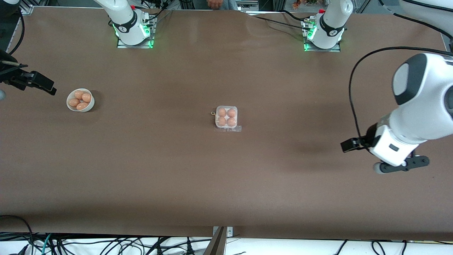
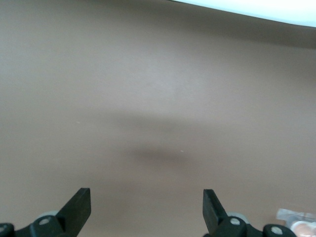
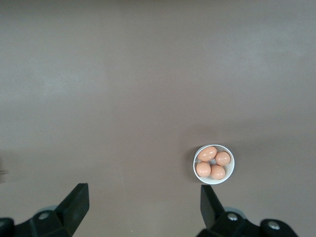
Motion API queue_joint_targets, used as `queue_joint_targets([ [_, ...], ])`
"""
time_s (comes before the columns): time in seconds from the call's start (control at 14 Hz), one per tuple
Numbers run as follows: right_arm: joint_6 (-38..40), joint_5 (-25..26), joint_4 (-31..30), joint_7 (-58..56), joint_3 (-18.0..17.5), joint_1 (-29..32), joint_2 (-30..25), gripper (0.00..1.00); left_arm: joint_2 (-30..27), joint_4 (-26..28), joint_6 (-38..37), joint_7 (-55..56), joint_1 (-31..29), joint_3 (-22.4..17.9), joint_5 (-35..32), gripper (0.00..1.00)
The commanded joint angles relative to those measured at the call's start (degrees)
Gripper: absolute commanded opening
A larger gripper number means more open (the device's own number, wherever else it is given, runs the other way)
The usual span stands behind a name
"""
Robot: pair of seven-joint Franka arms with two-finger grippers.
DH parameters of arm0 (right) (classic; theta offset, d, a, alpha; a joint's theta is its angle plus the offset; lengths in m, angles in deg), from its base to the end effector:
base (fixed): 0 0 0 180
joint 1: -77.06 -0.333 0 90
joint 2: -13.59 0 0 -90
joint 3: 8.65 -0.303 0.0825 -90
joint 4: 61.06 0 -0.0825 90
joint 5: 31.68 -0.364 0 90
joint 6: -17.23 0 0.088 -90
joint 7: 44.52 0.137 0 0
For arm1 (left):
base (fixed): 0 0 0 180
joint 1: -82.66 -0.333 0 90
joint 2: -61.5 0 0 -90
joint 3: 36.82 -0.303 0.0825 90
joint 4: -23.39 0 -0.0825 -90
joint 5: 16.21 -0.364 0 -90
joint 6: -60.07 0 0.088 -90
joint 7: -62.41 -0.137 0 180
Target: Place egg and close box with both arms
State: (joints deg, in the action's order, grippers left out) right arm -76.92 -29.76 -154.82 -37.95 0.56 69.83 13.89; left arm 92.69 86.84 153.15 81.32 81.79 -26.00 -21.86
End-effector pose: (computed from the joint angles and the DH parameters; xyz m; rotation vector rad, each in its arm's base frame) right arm 0.5408 -0.0229 0.5553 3.0990 -0.2279 0.0047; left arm 0.6767 -0.0737 0.4670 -3.1238 -0.2756 0.0285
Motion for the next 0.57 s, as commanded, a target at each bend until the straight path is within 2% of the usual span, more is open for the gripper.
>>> queue_joint_targets([
  [0.0,0.6,-0.9,0.9,-0.9,-0.1,0.3,0.0,1.00,-2.4,0.2,-1.1,-6.9,-1.8,-0.4,-1.1,1.00],
  [0.29,0.6,-0.9,0.9,-0.9,-0.1,0.3,0.0,1.00,-10.2,9.8,-0.5,-11.7,-1.1,-3.0,-1.1,1.00],
  [0.5,0.6,-0.9,0.9,-0.9,-0.1,0.3,0.0,1.00,-16.6,18.9,4.8,-11.7,-1.0,-3.1,-0.7,1.00],
])
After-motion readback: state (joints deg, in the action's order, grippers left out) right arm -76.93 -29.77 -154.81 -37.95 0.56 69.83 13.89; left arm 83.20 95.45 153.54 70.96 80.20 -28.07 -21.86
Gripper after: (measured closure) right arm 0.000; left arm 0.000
